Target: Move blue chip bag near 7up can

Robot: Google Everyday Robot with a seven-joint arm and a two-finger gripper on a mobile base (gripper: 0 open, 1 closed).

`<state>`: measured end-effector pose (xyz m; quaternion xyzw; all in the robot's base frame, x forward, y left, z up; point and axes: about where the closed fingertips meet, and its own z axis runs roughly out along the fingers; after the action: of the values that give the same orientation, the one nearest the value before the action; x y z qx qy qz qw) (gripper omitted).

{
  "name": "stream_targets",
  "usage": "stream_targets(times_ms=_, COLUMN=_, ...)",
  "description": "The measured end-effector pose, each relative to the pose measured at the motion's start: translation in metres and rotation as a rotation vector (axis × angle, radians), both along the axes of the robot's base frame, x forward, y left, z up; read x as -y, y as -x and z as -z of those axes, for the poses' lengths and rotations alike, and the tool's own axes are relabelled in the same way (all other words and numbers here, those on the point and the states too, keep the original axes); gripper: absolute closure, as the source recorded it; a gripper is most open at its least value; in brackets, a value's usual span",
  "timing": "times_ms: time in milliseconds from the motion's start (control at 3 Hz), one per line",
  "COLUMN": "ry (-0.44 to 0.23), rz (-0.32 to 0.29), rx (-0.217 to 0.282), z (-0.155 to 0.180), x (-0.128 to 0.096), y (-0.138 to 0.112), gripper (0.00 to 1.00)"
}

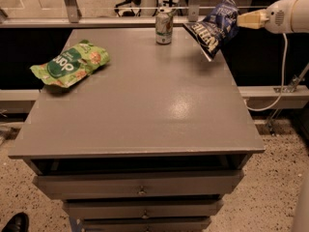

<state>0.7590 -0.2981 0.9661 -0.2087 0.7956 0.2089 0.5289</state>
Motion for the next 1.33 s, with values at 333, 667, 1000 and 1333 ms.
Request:
stream_targets(times_ms=333, ry=0.03, rz=-0.009, rx=-0.031, z=0.009, x=-0.011, y=-0.025, gripper=1.0)
stream_targets(times_ms=667, ry=0.058, rz=-0.028, rx=-0.064, z=0.02, x=-0.026, y=-0.042, gripper=1.0)
stream_targets(times_ms=1000, ry=0.079, rz=-0.054, rx=-0.108, z=0.034, x=-0.044, y=-0.054, gripper=0.82)
stream_targets(times_ms=1333, ry=0.093, rz=-0.084, rx=-0.13, z=0.039, x=-0.063, y=-0.059, gripper=0.59)
